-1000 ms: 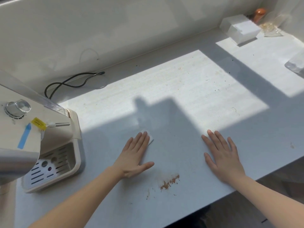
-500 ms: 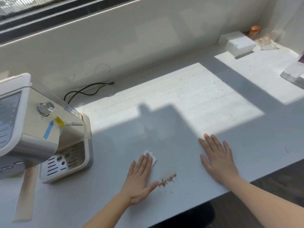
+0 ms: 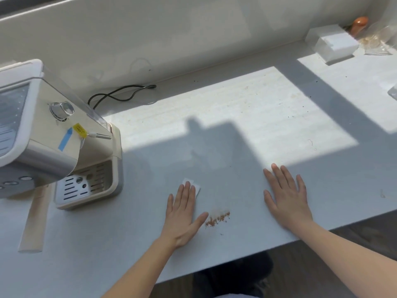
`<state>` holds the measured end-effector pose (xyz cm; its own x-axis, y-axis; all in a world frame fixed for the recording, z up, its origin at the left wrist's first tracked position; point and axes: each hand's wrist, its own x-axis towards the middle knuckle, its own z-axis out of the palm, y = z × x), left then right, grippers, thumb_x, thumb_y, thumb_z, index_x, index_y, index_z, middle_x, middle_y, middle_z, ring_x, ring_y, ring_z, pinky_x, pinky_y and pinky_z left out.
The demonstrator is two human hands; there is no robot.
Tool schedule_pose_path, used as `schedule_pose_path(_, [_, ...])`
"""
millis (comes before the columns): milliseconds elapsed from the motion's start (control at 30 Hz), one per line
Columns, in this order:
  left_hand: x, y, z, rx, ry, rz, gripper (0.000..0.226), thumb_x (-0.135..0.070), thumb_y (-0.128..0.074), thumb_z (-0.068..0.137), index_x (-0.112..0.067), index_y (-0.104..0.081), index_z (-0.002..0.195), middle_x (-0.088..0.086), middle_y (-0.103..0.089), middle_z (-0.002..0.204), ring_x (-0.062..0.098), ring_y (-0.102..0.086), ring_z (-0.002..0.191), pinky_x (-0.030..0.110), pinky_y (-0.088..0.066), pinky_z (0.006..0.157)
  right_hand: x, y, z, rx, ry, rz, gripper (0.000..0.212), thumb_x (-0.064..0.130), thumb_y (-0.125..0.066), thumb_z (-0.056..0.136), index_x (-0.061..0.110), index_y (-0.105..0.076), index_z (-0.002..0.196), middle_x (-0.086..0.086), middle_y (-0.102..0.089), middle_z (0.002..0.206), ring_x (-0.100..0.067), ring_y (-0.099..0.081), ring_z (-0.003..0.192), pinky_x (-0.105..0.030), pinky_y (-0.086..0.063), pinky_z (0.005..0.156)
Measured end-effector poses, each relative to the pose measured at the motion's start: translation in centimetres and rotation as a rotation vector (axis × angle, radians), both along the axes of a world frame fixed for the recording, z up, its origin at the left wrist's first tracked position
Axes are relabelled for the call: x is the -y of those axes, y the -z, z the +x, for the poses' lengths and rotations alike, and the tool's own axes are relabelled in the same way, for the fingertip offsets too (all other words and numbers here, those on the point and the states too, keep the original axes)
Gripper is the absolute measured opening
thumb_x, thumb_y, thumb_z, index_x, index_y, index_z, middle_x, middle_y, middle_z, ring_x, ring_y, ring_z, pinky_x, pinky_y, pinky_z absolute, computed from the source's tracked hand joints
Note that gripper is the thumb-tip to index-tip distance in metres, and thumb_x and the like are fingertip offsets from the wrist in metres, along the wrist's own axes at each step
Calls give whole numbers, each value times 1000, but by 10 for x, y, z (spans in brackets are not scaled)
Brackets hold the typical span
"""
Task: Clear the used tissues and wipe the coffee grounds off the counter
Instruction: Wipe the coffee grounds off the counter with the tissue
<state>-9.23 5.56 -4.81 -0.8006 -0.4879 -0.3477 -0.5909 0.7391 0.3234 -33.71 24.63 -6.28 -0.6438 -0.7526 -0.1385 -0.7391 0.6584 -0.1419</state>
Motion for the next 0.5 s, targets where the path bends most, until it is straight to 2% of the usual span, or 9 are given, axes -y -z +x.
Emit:
schedule_pose_path(167, [-28, 2, -7, 27, -4, 24, 81, -73, 0, 82, -27, 24, 144, -13, 37, 149, 2, 37, 135, 37, 24, 113, -1, 0, -1, 8, -3, -8, 64, 49, -10, 89, 29, -12, 149, 4, -9, 160, -12, 2, 146, -47, -3, 117])
schedule_pose_path(267, [2, 4, 3, 38, -112, 10, 79, -74, 2, 80, -30, 28, 140, -13, 39, 147, 3, 37, 134, 37, 24, 112, -1, -1, -1, 5, -9, -6, 63, 49, -11, 89, 29, -11, 149, 4, -9, 160, -13, 2, 146, -47, -3, 118])
schedule_pose_path(400, [63, 7, 42, 123, -276, -20, 73, -63, -12, 91, -25, 23, 142, -8, 28, 153, 4, 31, 135, 41, 16, 115, -2, -1, -1, 2, -12, -12, 63, 49, -12, 89, 29, -11, 149, 3, -9, 160, -14, 1, 147, -48, -4, 118])
schedule_pose_path(500, [71, 10, 66, 133, -305, -21, 76, -64, -7, 82, -25, 25, 139, -10, 29, 152, 2, 31, 134, 39, 16, 114, -1, -1, -1, 7, -14, -14, 64, 49, -11, 89, 28, -12, 149, 2, -9, 160, -15, 0, 147, -49, -4, 118])
